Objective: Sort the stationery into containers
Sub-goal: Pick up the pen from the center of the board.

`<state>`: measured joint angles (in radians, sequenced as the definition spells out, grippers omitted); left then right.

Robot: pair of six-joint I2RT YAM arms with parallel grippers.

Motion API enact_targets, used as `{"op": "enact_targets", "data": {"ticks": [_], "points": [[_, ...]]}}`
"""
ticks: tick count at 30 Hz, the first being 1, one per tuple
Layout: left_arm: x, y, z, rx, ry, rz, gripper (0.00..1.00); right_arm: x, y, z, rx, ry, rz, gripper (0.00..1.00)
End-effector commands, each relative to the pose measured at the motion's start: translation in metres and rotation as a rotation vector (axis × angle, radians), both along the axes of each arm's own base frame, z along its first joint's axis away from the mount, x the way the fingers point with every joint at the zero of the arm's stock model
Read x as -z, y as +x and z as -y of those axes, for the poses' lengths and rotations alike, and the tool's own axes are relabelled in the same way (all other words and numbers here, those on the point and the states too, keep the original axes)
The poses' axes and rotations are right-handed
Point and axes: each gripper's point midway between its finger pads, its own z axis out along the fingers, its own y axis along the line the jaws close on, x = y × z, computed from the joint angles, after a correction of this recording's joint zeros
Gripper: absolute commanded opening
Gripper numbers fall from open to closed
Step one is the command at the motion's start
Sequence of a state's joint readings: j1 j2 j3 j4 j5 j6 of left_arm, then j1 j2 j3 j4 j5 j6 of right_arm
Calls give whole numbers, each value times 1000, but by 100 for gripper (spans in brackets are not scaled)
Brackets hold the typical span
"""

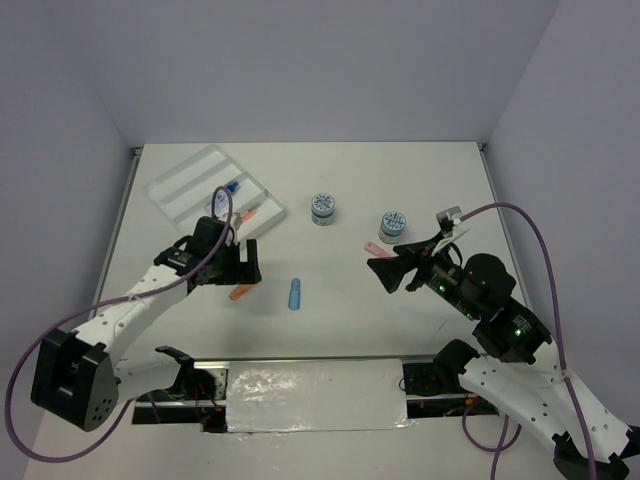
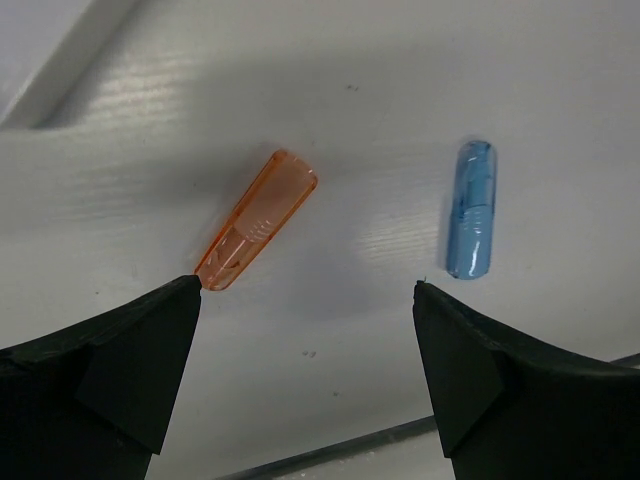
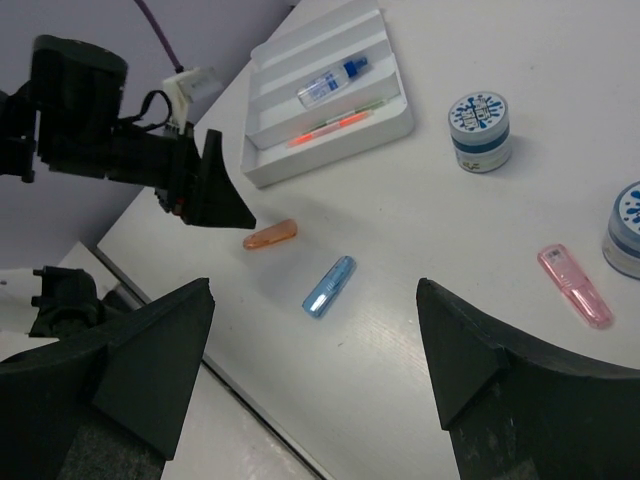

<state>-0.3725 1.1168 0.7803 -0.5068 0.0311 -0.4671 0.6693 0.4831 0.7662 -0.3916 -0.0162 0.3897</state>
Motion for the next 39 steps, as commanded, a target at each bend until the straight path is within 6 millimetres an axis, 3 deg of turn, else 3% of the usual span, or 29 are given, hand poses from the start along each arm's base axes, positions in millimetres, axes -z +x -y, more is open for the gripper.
{"op": "enact_targets", "data": {"ticks": [1,6,12,17,20,23,31,39], "points": [[17,6,11,-39,-45,-7,99,1,-4,-5,-45,-4,20,89],[29,8,15,-34,-21,-18,99,0,-6,-6,-56,-9,24,89],[65,12,6,-74,78,-93,98,2,-6,-7,-60,0,24,89],[78,13,2,-90,122,-105,97,5,-5,-9,-65,-5,17,89],[81,12,-1,-98,139,-108,92,7,-5,-9,-68,-8,15,89],[86,6,-6,-104,168,-119,80,6,-5,-9,-68,-4,18,89],[98,-3,-13,-124,234,-145,77,5,-6,-13,-82,8,11,89],[115,-15,-9,-107,266,-186,51,3,-8,-9,-73,8,21,89]]}}
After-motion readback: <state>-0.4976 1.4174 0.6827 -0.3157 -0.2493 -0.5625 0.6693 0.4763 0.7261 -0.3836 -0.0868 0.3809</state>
